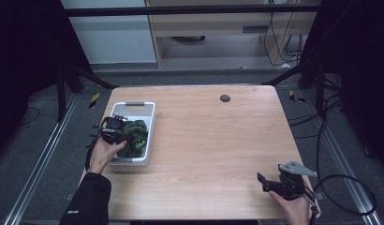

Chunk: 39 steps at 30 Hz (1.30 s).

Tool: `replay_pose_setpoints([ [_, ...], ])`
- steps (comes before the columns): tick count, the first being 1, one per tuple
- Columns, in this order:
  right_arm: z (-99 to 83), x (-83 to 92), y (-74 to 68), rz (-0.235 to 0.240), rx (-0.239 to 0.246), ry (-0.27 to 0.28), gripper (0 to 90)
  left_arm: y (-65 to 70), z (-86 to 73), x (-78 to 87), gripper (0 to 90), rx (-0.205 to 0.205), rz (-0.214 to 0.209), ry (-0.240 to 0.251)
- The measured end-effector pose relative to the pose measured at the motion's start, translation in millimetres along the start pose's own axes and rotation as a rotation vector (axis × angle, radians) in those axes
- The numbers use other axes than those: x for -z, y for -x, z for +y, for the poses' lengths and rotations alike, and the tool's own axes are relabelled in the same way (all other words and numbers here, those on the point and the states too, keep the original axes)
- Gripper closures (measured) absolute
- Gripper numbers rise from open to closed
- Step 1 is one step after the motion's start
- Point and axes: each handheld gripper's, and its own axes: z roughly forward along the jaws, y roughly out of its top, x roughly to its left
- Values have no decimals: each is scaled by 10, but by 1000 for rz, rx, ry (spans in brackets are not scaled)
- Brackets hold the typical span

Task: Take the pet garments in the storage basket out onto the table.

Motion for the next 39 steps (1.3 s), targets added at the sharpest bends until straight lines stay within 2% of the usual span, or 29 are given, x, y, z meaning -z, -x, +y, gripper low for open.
replay_pose_setpoints([
  [5, 0, -1, -5, 0, 1, -3, 108, 4, -2, 110, 721, 1, 3, 37],
  [8, 1, -2, -7, 0, 0, -3, 108, -2, 8, 243, 724, -2, 1, 67],
  [14, 1, 0, -5, -2, 0, -4, 108, -12, 14, 403, 725, 0, -25, 103],
  [29, 1, 1, -3, -6, 14, 2, 108, 68, 101, 894, 726, -72, -25, 153],
  [39, 5, 10, -2, -8, 13, 6, 108, 115, 107, 1112, 726, -101, -31, 186],
])
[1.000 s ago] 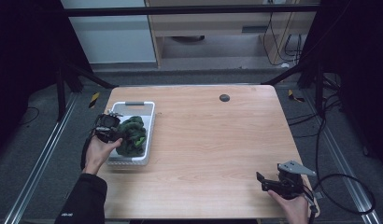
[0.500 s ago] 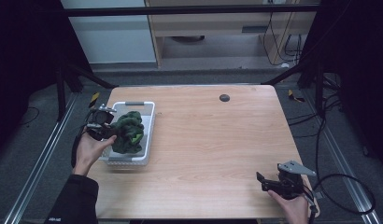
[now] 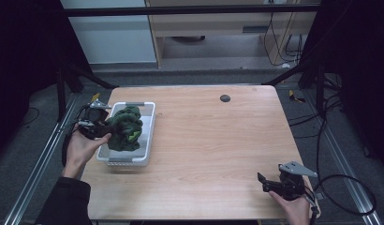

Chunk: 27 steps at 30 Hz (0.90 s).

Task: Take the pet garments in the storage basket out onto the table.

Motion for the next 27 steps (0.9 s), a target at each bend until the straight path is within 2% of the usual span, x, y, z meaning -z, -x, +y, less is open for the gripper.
replay_pose_setpoints([
  [9, 3, 5, -3, 0, -1, 2, 107, 73, 57, 163, 726, -30, -5, 12],
  [17, 3, 9, 0, -1, -1, 5, 107, 179, 114, 329, 726, -79, -15, 25],
  [27, 4, 12, 0, -3, -2, 7, 106, 318, 175, 424, 725, -130, -42, 33],
])
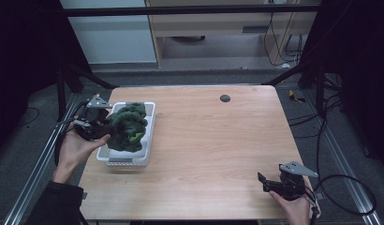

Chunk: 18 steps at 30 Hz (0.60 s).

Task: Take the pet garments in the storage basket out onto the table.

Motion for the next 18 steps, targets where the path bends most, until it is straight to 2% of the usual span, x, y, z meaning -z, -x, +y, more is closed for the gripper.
replay_pose_setpoints([
  [9, 3, 6, 0, 0, -1, 2, 105, 177, 107, 49, 725, -57, -47, 7],
  [13, 2, 5, 1, 0, -3, 1, 104, 238, 140, 46, 725, -76, -58, 9],
  [18, 2, 6, 3, -2, -1, 3, 104, 372, 208, 6, 725, -111, -93, 9],
])
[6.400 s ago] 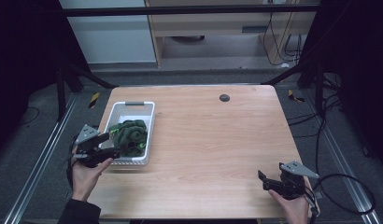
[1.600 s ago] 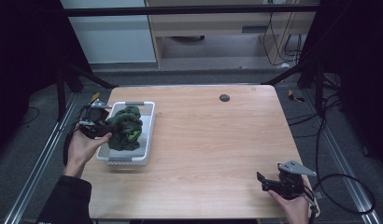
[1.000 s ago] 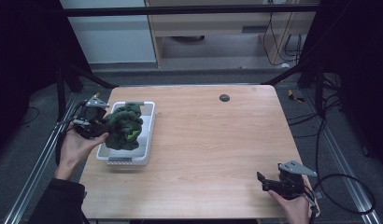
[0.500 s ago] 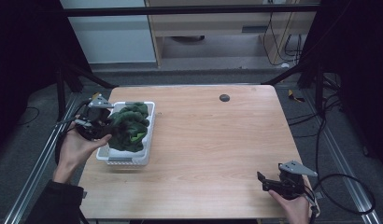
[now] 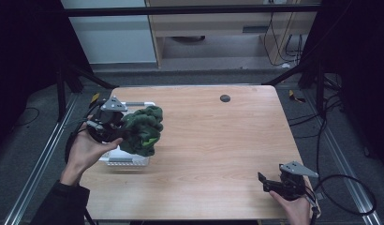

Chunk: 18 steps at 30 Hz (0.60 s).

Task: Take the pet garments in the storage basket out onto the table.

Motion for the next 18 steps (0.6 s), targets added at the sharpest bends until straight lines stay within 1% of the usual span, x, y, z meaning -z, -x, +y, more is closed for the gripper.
replay_pose_setpoints([
  [4, -1, 1, 0, 0, -2, 0, 104, 67, 48, -56, 725, -18, -16, -4],
  [6, 0, 1, -1, 0, -4, -1, 104, 86, 68, -87, 724, -29, -23, -14],
  [10, 2, 1, 4, -1, 0, 1, 104, 133, 91, -137, 725, -29, -36, -10],
  [12, 2, 3, 4, -3, 1, 2, 104, 158, 111, -160, 724, -44, -44, -15],
  [13, 3, 4, 6, -2, 2, 3, 104, 195, 133, -184, 724, -47, -51, -9],
  [14, 3, 4, 6, -2, 2, 3, 104, 195, 133, -184, 724, -47, -51, -9],
  [16, 6, 12, 1, 1, -9, 3, 103, 242, 171, -211, 724, -62, -57, -13],
  [18, 4, 9, 5, -3, -4, 5, 103, 259, 182, -221, 724, -63, -59, -11],
])
